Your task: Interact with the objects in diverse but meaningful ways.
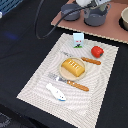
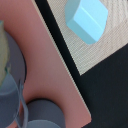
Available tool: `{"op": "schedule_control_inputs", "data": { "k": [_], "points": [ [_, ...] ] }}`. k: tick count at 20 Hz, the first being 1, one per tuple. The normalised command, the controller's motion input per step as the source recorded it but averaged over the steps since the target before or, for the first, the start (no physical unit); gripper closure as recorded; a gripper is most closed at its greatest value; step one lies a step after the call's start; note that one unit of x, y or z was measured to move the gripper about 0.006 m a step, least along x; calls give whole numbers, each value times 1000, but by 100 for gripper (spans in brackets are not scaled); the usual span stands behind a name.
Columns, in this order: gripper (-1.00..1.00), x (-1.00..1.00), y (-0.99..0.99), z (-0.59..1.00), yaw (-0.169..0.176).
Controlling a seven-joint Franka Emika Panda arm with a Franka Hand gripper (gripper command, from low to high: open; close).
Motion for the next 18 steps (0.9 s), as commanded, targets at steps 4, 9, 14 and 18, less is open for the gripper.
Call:
{"op": "schedule_control_inputs", "data": {
  "k": [4, 9, 14, 18],
  "points": [
    [-100, -652, -200, -551, -189],
    [-100, -677, -93, -527, -151],
    [-100, -543, 0, -485, -102],
    [-100, -344, 19, -409, -78]
  ]
}}
